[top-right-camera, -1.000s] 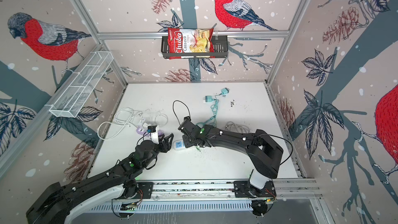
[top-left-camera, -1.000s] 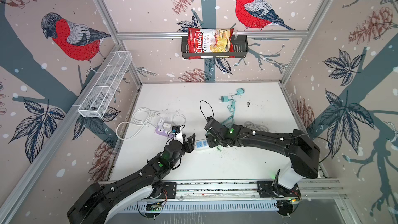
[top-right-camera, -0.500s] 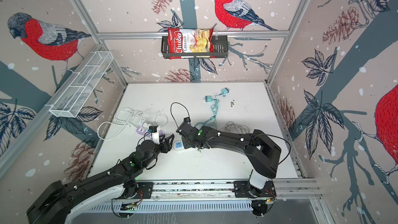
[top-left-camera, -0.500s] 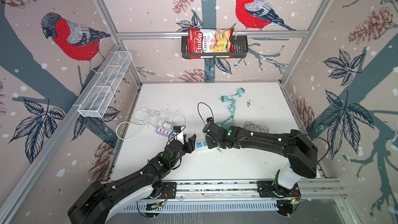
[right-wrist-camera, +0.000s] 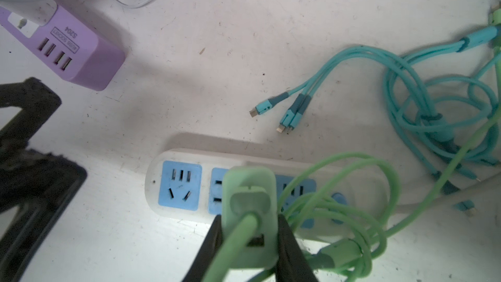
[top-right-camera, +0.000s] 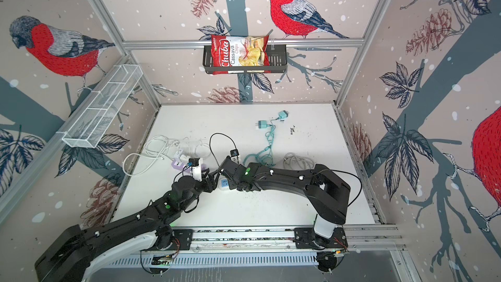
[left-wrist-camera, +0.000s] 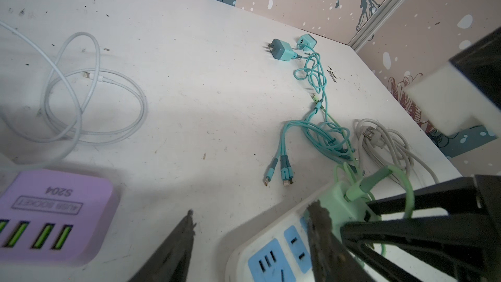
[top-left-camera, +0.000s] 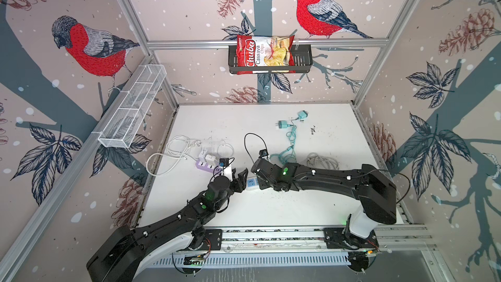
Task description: Insert the plug
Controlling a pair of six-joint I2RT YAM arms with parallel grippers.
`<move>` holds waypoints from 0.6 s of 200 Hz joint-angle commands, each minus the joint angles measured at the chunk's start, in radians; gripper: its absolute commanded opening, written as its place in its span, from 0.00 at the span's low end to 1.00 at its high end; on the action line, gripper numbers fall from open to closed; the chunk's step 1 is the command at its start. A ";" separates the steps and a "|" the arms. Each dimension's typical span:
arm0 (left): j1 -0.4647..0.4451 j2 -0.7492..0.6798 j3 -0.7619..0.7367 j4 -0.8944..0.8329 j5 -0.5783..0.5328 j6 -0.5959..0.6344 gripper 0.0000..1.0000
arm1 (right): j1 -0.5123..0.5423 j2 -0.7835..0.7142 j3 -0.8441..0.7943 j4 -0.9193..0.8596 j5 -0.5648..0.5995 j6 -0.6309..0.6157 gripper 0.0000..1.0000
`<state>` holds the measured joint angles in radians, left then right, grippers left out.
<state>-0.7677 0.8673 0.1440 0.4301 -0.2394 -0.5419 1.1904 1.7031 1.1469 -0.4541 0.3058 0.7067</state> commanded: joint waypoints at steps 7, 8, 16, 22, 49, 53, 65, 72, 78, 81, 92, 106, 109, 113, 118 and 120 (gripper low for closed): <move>0.001 -0.010 0.006 0.039 0.002 0.016 0.66 | 0.007 0.006 0.001 -0.029 -0.014 0.033 0.06; 0.002 -0.010 0.006 0.038 0.003 0.016 0.66 | 0.006 0.006 0.002 -0.030 -0.014 0.034 0.06; 0.002 -0.011 0.006 0.039 0.003 0.016 0.66 | 0.007 0.007 0.002 -0.032 -0.014 0.037 0.06; 0.002 -0.011 0.005 0.039 0.003 0.016 0.66 | 0.008 0.008 0.001 -0.032 -0.016 0.039 0.06; 0.001 -0.010 0.006 0.044 0.003 0.017 0.66 | 0.021 0.008 0.001 -0.036 -0.018 0.049 0.06; 0.001 -0.010 0.006 0.044 0.004 0.016 0.66 | 0.022 0.008 0.002 -0.037 -0.017 0.052 0.06; 0.001 -0.010 0.006 0.045 0.004 0.017 0.66 | 0.026 0.007 0.000 -0.039 -0.018 0.053 0.05; 0.001 -0.010 0.006 0.047 0.005 0.017 0.66 | 0.026 0.009 0.001 -0.038 -0.017 0.055 0.06; 0.001 -0.010 0.006 0.048 0.006 0.016 0.66 | 0.026 0.009 -0.001 -0.038 -0.017 0.055 0.05; 0.002 -0.010 0.006 0.048 0.006 0.016 0.66 | 0.027 0.008 -0.001 -0.040 -0.017 0.057 0.05; 0.001 -0.010 0.006 0.046 0.006 0.017 0.66 | 0.026 0.009 -0.003 -0.046 -0.016 0.061 0.05; 0.001 -0.011 0.006 0.044 0.004 0.017 0.66 | 0.026 0.006 -0.005 -0.053 -0.010 0.066 0.05; 0.002 -0.011 0.006 0.044 0.004 0.017 0.66 | 0.026 0.002 -0.004 -0.055 -0.008 0.066 0.06; 0.000 -0.011 0.005 0.045 0.005 0.016 0.66 | 0.026 0.000 -0.004 -0.057 -0.007 0.068 0.06; 0.001 -0.011 0.004 0.045 0.004 0.017 0.66 | 0.027 -0.002 -0.004 -0.058 -0.006 0.069 0.06; 0.001 -0.011 0.003 0.046 0.003 0.016 0.66 | 0.027 -0.001 -0.005 -0.059 -0.006 0.069 0.06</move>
<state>-0.7677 0.8581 0.1444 0.4366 -0.2394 -0.5415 1.2144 1.7081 1.1454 -0.4683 0.3050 0.7578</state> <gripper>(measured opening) 0.657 0.275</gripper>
